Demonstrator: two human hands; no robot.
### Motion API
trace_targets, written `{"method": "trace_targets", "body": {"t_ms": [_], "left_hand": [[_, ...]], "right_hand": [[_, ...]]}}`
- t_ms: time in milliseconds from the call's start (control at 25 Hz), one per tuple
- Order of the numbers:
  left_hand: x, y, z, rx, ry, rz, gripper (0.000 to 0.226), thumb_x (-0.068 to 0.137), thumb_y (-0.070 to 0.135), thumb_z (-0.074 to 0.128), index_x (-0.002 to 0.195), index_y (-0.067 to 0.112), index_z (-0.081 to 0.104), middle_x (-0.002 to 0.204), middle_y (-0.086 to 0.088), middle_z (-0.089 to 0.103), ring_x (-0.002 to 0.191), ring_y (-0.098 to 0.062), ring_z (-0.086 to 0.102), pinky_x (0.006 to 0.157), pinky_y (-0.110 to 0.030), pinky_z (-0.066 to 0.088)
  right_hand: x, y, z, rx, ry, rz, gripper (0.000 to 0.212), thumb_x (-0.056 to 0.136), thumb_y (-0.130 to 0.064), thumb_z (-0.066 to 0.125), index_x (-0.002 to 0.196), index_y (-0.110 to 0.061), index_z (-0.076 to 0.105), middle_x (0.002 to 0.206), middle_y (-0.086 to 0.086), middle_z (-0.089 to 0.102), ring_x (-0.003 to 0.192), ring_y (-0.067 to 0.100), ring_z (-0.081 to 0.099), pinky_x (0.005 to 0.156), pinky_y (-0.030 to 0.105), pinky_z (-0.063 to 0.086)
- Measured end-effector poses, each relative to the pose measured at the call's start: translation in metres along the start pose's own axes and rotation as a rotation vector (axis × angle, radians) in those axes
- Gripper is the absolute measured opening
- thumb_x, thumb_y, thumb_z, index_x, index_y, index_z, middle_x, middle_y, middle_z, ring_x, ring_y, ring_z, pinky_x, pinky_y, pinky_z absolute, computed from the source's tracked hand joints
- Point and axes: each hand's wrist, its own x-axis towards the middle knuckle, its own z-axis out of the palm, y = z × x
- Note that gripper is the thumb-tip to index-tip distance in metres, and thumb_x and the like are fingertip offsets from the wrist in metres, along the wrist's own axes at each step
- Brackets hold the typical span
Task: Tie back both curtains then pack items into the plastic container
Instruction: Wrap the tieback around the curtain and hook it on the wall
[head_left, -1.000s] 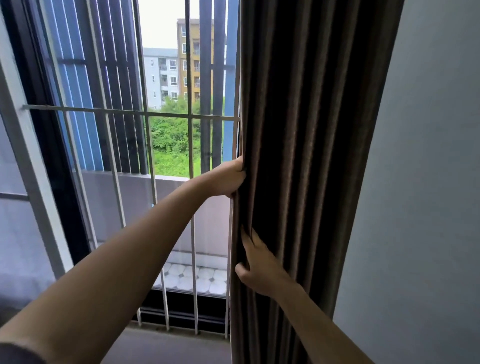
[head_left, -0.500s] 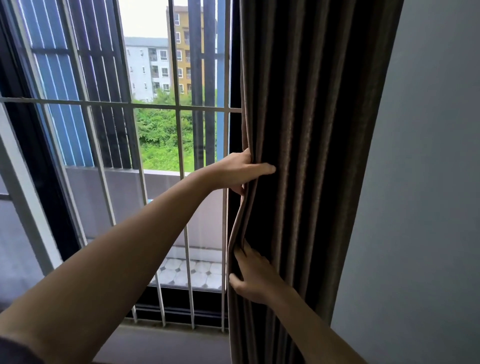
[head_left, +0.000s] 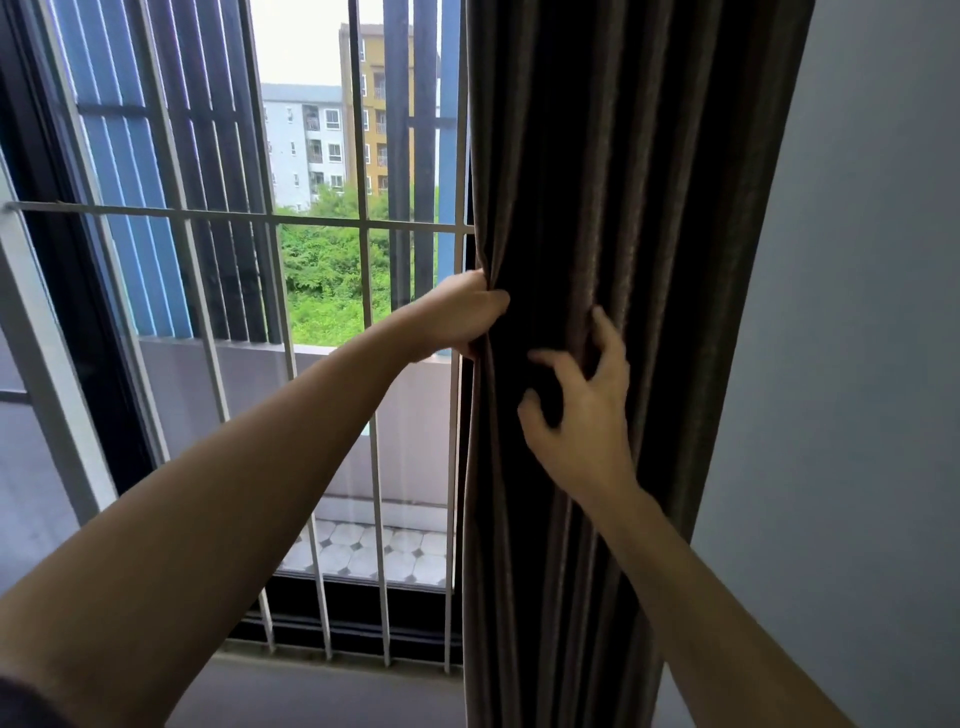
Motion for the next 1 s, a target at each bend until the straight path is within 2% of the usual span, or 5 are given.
{"method": "trace_targets", "body": {"t_ms": [240,440,560,760,1000], "left_hand": [[-0.004,0.003,0.005,0.167,0.016,0.063,0.018,0.092,0.009,0.034,0.077,0.013,0.043,0.068,0.001,0.044,0.058,-0.012,0.044,0.049,-0.021,0.035],[-0.005,-0.001,0.002,0.231,0.029,0.096,0.015,0.095,0.012,0.033,0.092,0.007,0.047,0.077,0.001,0.048,0.069,-0.014,0.045,0.057,-0.025,0.035],[0.0,-0.003,0.003,0.288,0.022,0.098,0.018,0.096,0.013,0.033,0.101,0.003,0.048,0.086,-0.003,0.052,0.075,-0.015,0.049,0.063,-0.025,0.039],[0.001,0.002,0.007,0.306,0.023,0.113,0.016,0.096,0.01,0.032,0.083,0.01,0.041,0.072,0.003,0.045,0.06,-0.007,0.043,0.047,-0.013,0.035],[-0.009,0.014,0.015,-0.025,-0.071,0.007,0.012,0.087,0.007,0.037,0.081,0.015,0.044,0.069,0.002,0.048,0.049,-0.006,0.052,0.045,-0.018,0.043]], "right_hand": [[0.018,-0.006,0.008,0.087,-0.317,0.029,0.063,0.086,-0.014,0.058,0.144,-0.007,0.033,0.154,0.008,0.02,0.14,0.021,0.028,0.11,0.017,0.02],[-0.057,0.008,0.02,0.183,-0.597,0.086,0.068,0.09,-0.01,0.048,0.15,-0.018,0.018,0.158,-0.01,0.006,0.144,0.008,0.015,0.104,0.005,0.011],[-0.077,0.008,0.018,0.238,-0.608,0.122,0.07,0.09,-0.011,0.049,0.15,-0.024,0.015,0.149,-0.026,0.005,0.141,-0.004,0.009,0.105,0.002,0.01],[-0.077,0.008,0.014,0.219,-0.645,0.11,0.071,0.092,-0.016,0.051,0.15,-0.025,0.012,0.145,-0.031,-0.001,0.137,-0.009,0.002,0.109,0.01,0.008],[-0.092,0.012,0.019,0.168,-0.703,0.063,0.078,0.09,-0.022,0.055,0.151,-0.025,0.006,0.144,-0.031,-0.008,0.133,-0.013,-0.003,0.1,-0.003,-0.002]]}}
